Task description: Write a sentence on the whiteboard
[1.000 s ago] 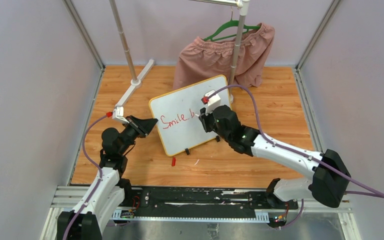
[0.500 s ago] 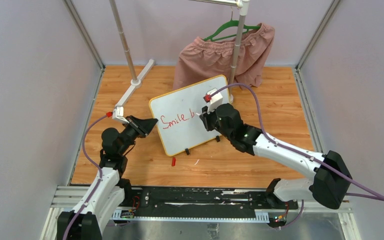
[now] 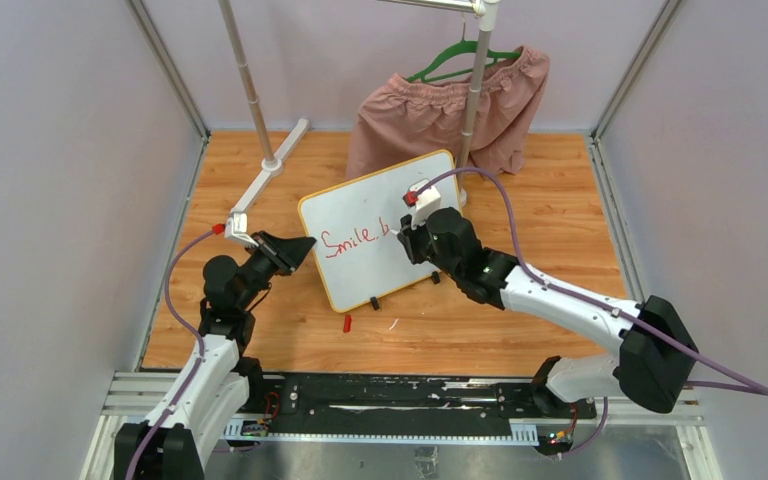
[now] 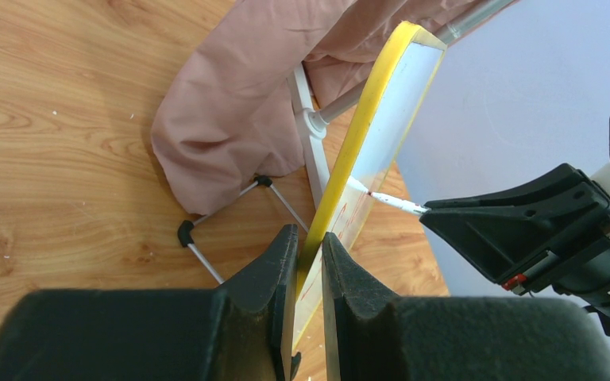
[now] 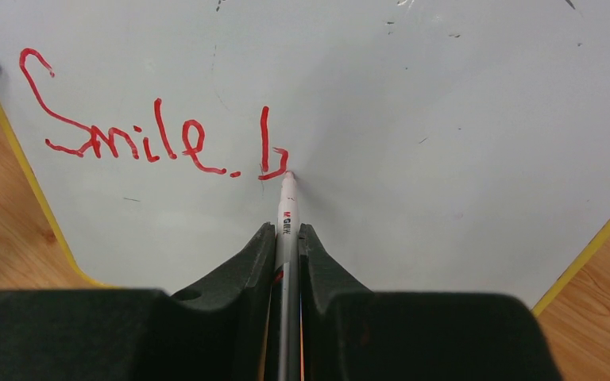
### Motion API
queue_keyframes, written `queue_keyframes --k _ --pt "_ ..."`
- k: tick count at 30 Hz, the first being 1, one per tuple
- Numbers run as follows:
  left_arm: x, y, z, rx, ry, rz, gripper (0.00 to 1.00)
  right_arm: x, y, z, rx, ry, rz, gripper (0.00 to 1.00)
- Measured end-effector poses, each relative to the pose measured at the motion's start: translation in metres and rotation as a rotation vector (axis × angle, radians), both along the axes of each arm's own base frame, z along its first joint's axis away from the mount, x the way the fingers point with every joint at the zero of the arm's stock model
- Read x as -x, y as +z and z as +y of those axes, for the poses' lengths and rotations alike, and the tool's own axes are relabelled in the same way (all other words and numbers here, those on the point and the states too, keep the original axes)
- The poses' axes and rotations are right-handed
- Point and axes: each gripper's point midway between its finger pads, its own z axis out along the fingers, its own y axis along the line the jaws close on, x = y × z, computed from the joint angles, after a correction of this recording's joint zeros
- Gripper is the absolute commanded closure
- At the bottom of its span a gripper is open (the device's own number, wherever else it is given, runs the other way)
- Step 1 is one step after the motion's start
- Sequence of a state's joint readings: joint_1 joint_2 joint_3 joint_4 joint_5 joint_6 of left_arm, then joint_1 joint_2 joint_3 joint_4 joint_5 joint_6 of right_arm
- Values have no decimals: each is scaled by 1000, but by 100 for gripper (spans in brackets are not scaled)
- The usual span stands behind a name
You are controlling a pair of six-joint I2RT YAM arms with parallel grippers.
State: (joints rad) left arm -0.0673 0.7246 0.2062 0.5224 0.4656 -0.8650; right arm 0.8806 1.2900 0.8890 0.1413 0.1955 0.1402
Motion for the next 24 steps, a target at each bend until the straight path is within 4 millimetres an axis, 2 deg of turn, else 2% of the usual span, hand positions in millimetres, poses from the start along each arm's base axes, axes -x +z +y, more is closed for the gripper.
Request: queue_keyframes --k 24 --pt "1 0 -1 0 -10 1 100 -16 -2 -16 14 -71 -4 100"
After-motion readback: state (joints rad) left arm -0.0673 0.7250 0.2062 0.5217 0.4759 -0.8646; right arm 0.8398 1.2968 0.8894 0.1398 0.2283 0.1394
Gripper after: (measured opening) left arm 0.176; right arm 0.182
